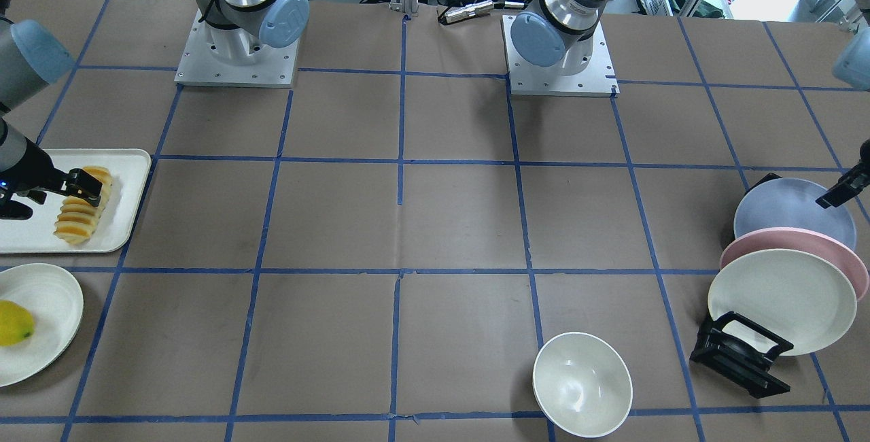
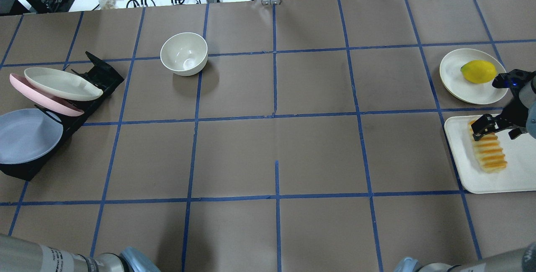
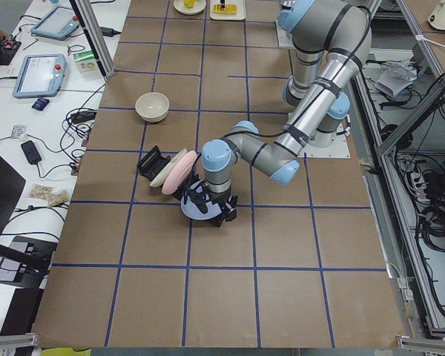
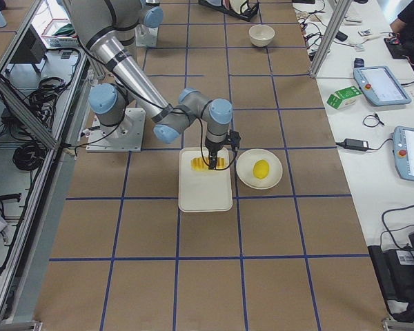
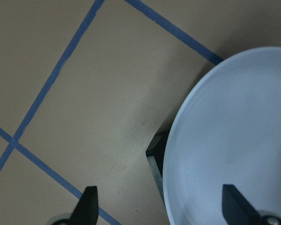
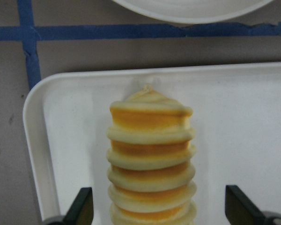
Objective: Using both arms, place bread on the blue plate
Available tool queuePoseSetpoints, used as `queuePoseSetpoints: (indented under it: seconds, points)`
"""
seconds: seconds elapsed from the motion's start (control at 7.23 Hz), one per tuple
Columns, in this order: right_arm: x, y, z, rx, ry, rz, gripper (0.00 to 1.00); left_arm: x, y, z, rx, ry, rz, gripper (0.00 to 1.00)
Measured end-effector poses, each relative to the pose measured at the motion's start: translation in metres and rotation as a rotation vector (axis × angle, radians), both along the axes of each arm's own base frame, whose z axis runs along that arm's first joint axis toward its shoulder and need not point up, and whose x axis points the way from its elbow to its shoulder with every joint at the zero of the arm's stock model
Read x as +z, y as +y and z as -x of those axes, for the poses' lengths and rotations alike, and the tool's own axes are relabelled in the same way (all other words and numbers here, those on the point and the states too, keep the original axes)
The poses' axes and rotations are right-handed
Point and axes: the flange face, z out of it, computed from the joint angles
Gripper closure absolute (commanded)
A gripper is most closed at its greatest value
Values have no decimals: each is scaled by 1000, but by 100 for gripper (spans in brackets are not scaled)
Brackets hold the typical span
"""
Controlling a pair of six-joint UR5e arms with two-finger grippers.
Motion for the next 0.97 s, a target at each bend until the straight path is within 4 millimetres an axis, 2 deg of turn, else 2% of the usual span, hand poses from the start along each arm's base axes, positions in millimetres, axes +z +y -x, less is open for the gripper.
queuePoseSetpoints:
  seconds: [0.14,0.28,0.41,0.55,0.83,0.97]
  points:
    - [-7,-1,1,-3,-4,-5,0,-3,-1,-1,-1,4,-4,30]
    - [-13,-2,2,-5,-8,-11,0,-4,-1,-1,-1,6,-7,41]
    - [-18,-3,3,-6,-12,-16,0,-5,-1,-1,0,7,-8,44]
    - [-23,-3,3,-8,-15,-22,12,-5,0,-1,2,9,-9,47]
    - [-30,-3,3,-9,-22,-34,82,-6,0,0,6,14,-11,67]
    - [-31,-2,2,-8,-26,-40,100,-7,0,0,6,18,-10,67]
